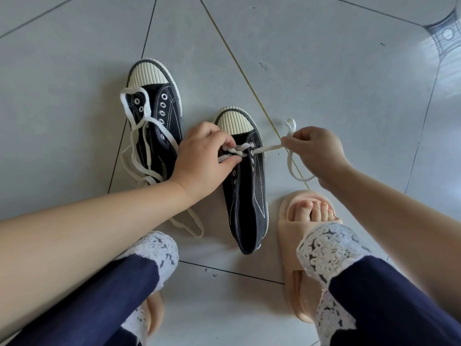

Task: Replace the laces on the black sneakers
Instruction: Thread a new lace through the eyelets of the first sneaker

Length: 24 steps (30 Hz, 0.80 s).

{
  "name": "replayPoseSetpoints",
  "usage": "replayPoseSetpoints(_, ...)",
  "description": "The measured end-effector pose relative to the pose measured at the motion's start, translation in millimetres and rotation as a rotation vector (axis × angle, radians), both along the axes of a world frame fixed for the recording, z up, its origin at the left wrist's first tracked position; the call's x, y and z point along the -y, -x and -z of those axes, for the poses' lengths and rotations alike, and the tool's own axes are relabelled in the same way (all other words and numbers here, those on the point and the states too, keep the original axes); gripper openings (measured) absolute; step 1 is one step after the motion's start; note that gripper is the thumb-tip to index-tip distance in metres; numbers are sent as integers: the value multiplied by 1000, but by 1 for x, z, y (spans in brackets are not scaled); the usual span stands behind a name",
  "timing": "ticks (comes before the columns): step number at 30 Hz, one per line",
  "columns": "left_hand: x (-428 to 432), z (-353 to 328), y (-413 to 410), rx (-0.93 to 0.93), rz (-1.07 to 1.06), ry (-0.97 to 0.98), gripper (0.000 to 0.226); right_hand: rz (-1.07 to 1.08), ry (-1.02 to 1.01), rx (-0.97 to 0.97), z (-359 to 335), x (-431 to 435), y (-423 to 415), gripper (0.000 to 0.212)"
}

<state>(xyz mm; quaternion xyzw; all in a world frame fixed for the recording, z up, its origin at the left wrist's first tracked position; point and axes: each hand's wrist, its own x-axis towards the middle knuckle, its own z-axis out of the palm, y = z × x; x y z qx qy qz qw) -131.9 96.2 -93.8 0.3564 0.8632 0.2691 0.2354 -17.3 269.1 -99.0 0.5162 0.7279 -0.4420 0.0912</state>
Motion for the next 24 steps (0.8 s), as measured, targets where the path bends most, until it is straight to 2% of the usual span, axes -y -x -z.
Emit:
replayPoseSetpoints(11, -10, 2, 12, -175, 214, 36, 13, -161, 130, -28, -7, 24, 12, 24)
replayPoseSetpoints(16, -9, 1, 10, -68, 231, -45, 8, -193, 233, -1, -13, 32, 15, 39)
replayPoseSetpoints(19, -7, 1, 11, 3, 235, -70, 8, -268, 219, 56, -15, 36, 18, 31)
replayPoseSetpoints(24, 4, -4, 19, -82, 260, -35, 6, -296, 59, 65, -15, 37, 20, 15)
